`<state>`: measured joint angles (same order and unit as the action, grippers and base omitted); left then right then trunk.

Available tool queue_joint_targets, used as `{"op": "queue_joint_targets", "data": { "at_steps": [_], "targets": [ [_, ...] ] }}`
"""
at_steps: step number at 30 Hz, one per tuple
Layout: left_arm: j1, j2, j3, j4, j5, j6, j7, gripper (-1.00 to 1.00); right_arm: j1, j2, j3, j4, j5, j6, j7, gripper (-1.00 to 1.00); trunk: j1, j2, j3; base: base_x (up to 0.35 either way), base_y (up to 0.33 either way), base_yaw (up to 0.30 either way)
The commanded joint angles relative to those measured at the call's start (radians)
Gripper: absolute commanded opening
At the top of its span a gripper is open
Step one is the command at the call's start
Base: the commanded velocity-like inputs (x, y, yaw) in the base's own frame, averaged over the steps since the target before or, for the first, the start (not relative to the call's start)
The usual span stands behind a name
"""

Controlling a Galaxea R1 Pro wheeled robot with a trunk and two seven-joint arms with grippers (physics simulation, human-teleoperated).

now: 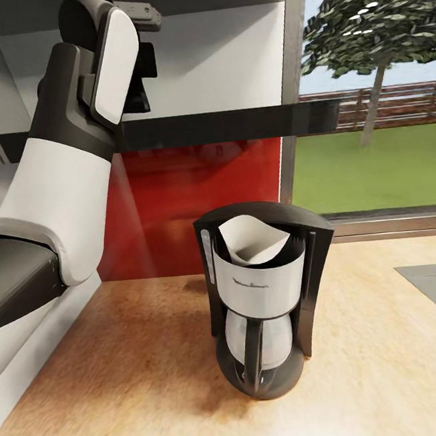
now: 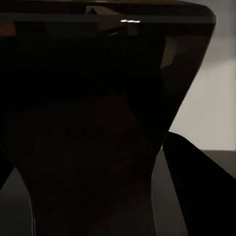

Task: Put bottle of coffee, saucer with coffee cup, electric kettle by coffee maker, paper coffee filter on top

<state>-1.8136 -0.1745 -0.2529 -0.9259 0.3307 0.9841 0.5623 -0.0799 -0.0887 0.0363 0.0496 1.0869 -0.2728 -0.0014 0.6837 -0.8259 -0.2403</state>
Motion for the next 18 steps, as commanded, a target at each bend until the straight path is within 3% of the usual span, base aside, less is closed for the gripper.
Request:
{"op": "queue_joint_targets", "data": {
  "at_steps": [1,6,18],
  "targets": [
    [-0.001,0.000,-0.001,0.000,0.008,0.002,0.008,-1.00,-0.001,0.000,0.004,0.003,-0.004,-0.005,0.000,1.00,0.000,-0.001,-0.001,0.000,0.000,0.000],
    [-0.001,0.000,-0.001,-0.003,0.009,0.003,0.008,-1.00,-0.001,0.000,0.004,0.003,-0.004,-0.005,0.000,1.00,0.000,-0.001,-0.001,-0.106,0.000,0.000],
    [-0.001,0.000,-0.002,-0.004,0.010,0.004,0.008,-1.00,-0.001,-0.001,0.004,0.003,-0.004,-0.005,0.000,1.00,0.000,-0.001,-0.001,-0.311,0.000,0.000]
  ]
}}
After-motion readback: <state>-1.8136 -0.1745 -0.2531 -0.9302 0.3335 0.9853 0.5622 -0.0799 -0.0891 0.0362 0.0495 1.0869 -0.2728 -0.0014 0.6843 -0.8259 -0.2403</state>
